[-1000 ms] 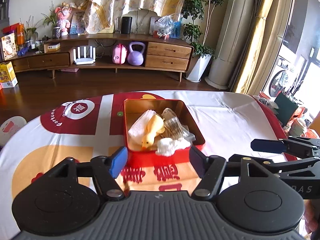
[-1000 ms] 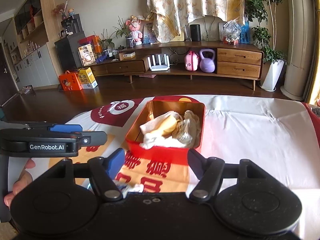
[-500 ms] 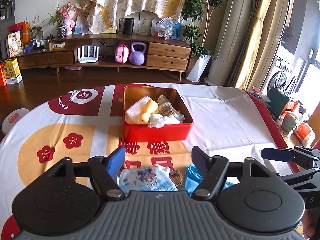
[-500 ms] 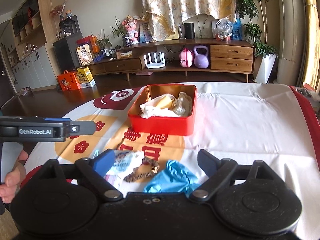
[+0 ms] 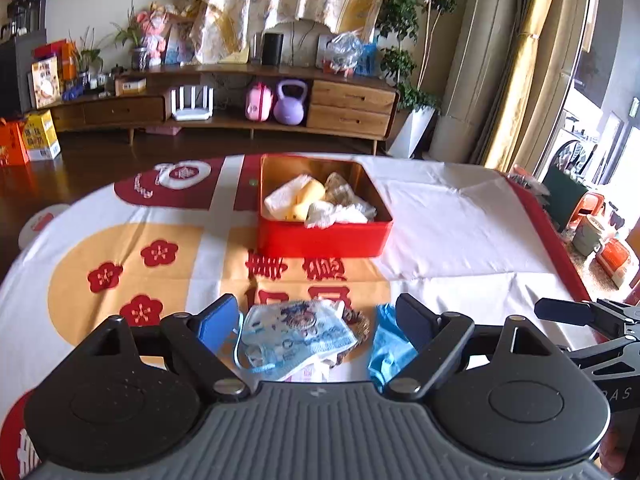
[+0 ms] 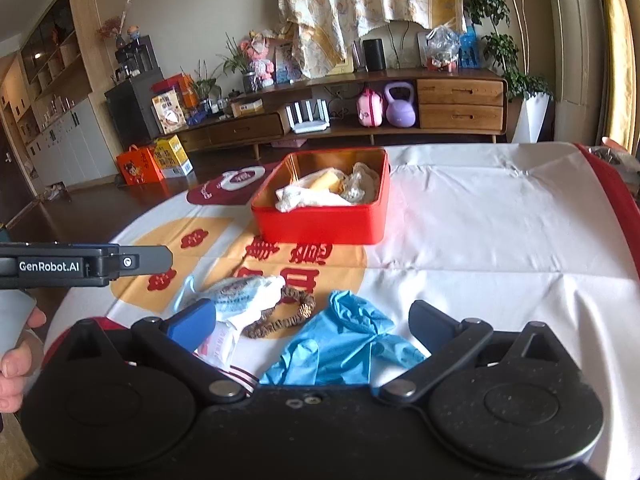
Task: Organize soft objects
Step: 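Open both grippers in the tin and withdraw toward the remaining items, then grasp the blue gloves with the right gripper while the left grasps the mask packet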
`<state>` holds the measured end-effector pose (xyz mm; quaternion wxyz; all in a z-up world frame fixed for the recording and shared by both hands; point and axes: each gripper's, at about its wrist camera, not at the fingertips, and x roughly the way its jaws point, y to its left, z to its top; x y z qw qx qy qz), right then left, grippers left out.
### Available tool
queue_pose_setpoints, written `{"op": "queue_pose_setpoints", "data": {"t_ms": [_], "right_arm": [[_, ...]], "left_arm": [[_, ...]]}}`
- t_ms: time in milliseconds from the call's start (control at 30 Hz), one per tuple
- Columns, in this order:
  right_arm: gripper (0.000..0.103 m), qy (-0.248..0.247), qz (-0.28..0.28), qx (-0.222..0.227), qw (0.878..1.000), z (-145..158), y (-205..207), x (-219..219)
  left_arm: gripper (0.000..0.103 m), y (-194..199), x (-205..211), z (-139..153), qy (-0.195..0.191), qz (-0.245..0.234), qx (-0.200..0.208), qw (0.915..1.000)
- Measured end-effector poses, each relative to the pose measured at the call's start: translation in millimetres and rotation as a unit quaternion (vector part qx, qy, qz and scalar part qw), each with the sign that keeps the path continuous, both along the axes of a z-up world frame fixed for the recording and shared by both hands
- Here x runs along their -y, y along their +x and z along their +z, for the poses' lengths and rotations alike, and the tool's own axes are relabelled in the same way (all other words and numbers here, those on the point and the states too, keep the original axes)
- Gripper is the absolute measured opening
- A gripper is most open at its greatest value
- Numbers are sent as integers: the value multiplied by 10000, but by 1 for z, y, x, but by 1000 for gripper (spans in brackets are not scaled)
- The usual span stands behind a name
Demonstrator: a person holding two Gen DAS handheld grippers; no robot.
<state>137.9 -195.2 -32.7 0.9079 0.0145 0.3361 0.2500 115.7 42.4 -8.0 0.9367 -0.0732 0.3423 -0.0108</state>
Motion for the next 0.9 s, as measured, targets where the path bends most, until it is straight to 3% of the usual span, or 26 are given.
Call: {"op": "queue_pose_setpoints", "data": {"t_ms": [233, 567, 800, 900], "right_arm": [[103, -217, 59, -229, 9995, -32, 9, -4], [102, -565, 344, -390, 9970, -64, 24, -17], [101, -672, 394, -526, 9956, -81, 32, -21], [100, -667, 363, -553, 9956, -84, 35, -21]], "left_arm": [[86, 14, -5, -35, -92, -56, -342, 9994], [86, 33, 9, -76, 104, -349, -575, 9977], [86, 47, 27, -91, 649, -644, -566, 9942], [86, 51, 25, -96, 635, -577, -542, 9948]]}}
